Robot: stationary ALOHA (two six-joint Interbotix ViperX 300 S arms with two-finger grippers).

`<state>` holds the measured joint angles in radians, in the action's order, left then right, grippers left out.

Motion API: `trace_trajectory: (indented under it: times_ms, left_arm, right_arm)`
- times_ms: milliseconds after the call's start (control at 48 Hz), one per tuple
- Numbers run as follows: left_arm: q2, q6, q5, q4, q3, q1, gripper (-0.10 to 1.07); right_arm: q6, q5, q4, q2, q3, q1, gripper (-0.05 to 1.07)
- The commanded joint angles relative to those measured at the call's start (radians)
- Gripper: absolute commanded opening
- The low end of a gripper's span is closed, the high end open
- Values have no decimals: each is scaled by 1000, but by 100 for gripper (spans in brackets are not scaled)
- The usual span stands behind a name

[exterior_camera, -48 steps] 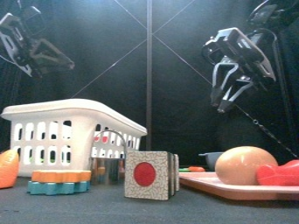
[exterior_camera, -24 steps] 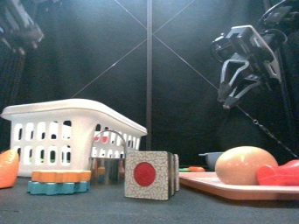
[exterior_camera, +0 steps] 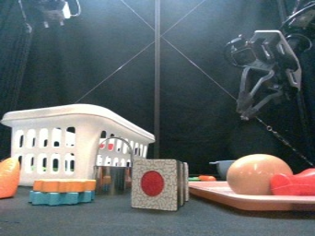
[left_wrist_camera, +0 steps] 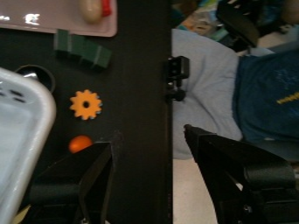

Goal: Grab carrot bottom

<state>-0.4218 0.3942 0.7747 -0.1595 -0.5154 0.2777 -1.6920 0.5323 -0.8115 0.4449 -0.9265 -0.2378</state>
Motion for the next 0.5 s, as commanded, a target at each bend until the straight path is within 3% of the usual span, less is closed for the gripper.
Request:
trace_trajectory:
  times_ms: [0,104,208,479]
  left_arm:
    - [18,163,101,199,97,2,92]
    - [40,385,250,379,153,48,93]
    - [71,595,344,534,152,137,93]
    - [193,1066,373,741,124,296,93]
  right_arm:
    - [-2,-3,-9,17,-2,-3,69]
    - [-2,-3,-12,17,-12,-5,69]
    - [-2,-3,-12,18,-20,-6,69]
    - [-5,-3,-12,34,-20,-8,69]
